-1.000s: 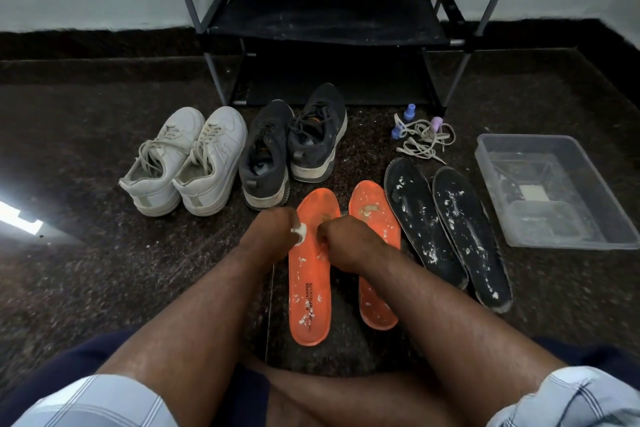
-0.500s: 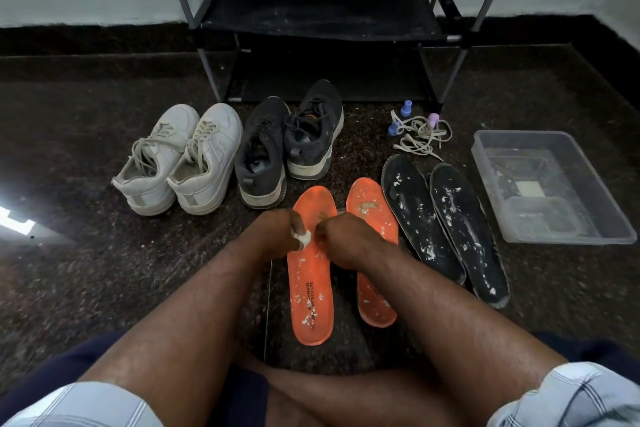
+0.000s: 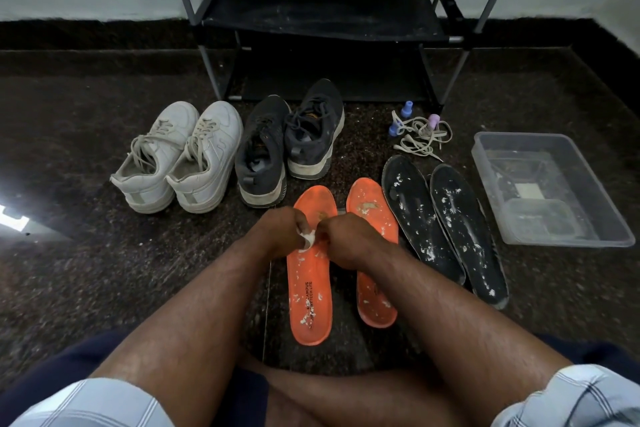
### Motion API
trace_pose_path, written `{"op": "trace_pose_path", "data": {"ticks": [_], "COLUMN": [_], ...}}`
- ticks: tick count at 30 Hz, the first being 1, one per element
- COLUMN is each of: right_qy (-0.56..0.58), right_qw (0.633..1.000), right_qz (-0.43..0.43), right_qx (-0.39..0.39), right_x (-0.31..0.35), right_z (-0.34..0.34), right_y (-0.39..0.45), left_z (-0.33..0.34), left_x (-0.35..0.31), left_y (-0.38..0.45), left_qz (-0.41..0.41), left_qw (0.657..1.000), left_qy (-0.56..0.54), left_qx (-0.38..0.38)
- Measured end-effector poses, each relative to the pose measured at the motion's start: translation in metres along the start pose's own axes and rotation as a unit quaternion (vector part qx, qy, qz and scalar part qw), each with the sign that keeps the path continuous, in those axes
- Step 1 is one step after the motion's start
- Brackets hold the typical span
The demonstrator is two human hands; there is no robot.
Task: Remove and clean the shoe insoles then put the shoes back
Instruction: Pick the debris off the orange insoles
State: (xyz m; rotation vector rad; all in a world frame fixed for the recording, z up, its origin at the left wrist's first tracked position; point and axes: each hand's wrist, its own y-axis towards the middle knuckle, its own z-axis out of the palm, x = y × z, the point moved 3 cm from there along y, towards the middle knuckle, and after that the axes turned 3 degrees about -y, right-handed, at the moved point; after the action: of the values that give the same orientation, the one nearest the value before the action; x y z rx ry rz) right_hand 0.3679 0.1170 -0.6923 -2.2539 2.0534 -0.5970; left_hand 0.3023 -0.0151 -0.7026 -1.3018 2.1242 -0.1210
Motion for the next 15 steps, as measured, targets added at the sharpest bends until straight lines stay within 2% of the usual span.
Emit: {"op": "trace_pose_path", "data": {"ticks": [5, 10, 12, 15], "right_qy": [0.092, 0.215, 0.211, 0.154], "right_qw": [0.995, 0.972, 0.971, 0.976], "right_qz": [0.027, 0.041, 0.041, 0.073], "right_qx": [-0.010, -0.083, -0.107, -0.133], "right_x": [-0.008, -0.011, -0.013, -0.023], "right_z": [0.000, -0.009, -0.011, -0.016], "right_y": [0.000, 0.000, 0.000, 0.001], "left_z": [-0.005, -0.005, -0.006, -0.010], "left_x": [0.000, -0.004, -0.002, 0.005], "left_y": [0.002, 0.000, -0.001, 0.003], "left_qz": [-0.024, -0.075, -0.083, -0.075], "left_qw": [0.996, 0.957, 0.953, 0.978], "left_qy": [-0.072, -0.281, -0.289, -0.197], "left_qx": [-0.035, 0.010, 0.019, -0.003]}}
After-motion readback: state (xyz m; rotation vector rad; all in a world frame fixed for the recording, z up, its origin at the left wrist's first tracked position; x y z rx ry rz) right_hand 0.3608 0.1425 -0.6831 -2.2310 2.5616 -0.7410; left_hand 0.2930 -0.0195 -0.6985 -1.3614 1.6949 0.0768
